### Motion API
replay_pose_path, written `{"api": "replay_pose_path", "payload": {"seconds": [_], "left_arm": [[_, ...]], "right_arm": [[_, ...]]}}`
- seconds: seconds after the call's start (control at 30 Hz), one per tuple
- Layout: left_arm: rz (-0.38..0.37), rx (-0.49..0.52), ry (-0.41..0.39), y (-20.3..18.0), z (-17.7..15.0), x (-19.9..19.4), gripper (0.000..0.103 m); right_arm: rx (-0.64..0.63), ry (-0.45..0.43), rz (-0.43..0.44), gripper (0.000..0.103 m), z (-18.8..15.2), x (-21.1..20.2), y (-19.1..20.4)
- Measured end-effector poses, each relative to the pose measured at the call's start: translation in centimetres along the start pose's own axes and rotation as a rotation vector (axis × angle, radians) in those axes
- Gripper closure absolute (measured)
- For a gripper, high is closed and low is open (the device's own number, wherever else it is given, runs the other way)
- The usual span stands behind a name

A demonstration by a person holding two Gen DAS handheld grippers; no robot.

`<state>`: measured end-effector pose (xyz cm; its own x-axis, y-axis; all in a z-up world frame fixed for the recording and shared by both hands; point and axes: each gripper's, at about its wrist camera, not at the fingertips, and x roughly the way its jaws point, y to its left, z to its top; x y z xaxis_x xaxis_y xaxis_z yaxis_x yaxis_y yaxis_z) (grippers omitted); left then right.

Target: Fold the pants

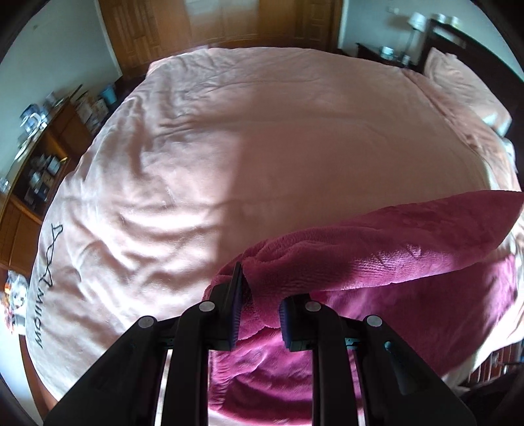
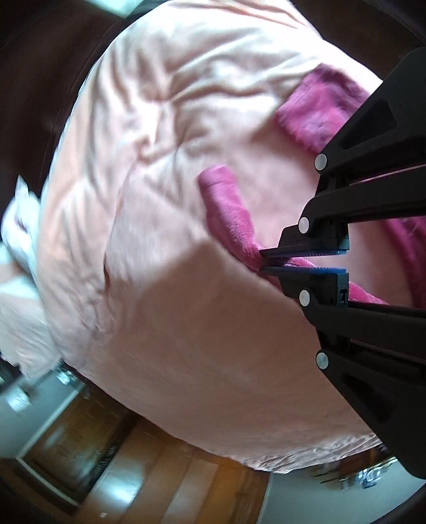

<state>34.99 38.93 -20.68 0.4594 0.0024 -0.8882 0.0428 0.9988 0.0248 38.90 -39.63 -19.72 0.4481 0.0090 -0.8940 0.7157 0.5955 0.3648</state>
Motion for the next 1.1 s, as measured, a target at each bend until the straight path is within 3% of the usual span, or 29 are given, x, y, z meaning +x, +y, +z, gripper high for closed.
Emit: {"api": "replay_pose_path", "payload": {"seconds": [0.13, 0.3, 0.43, 0.57, 0.7, 0.83, 0.87, 0.9, 0.97, 1.1], "left_arm": [[-0.036, 0.058, 0.000, 0.8, -1.4, -1.3, 0.084], [-0.059, 0.127, 0.033, 0.7, -4.5, -3.1, 0.084], [-0.037, 0.151, 0.059, -0.1, -7.6, -3.8, 0.084], [-0.021, 0.104, 0.117, -0.5, -10.5, -3.0, 0.084], [0.035, 0.160, 0.188, -2.0, -13.6, -2.3, 0.084], [0.096, 0.161, 0.237, -2.5, -15.6, -1.5, 0.084], [0.107, 0.158, 0.242, -2.6, -15.8, -1.4, 0.084], [0.122, 0.151, 0.244, -2.9, -15.9, -1.3, 0.084], [0.139, 0.146, 0.240, -3.3, -15.9, -1.4, 0.084], [0.172, 0.142, 0.221, -4.3, -14.9, -2.0, 0.084]], "right_arm": [[0.047, -0.031, -0.022, 0.099, -4.1, -3.9, -4.6], [0.106, -0.024, -0.060, 0.099, -9.4, -5.8, -10.9], [0.166, 0.018, -0.077, 0.099, -12.8, -5.5, -16.2], [0.179, 0.043, -0.134, 0.103, -15.3, -4.9, -20.3], [0.190, 0.056, -0.170, 0.103, -16.6, -3.9, -23.8], [0.266, 0.091, -0.053, 0.102, -17.4, -2.7, -26.7], [0.281, 0.108, -0.013, 0.095, -17.6, -2.3, -27.1], [0.295, 0.120, 0.018, 0.079, -17.6, -2.0, -27.3], [0.327, 0.121, 0.072, 0.065, -17.7, -1.6, -27.4], [0.406, 0.151, 0.172, 0.064, -17.6, 0.1, -28.0]]}}
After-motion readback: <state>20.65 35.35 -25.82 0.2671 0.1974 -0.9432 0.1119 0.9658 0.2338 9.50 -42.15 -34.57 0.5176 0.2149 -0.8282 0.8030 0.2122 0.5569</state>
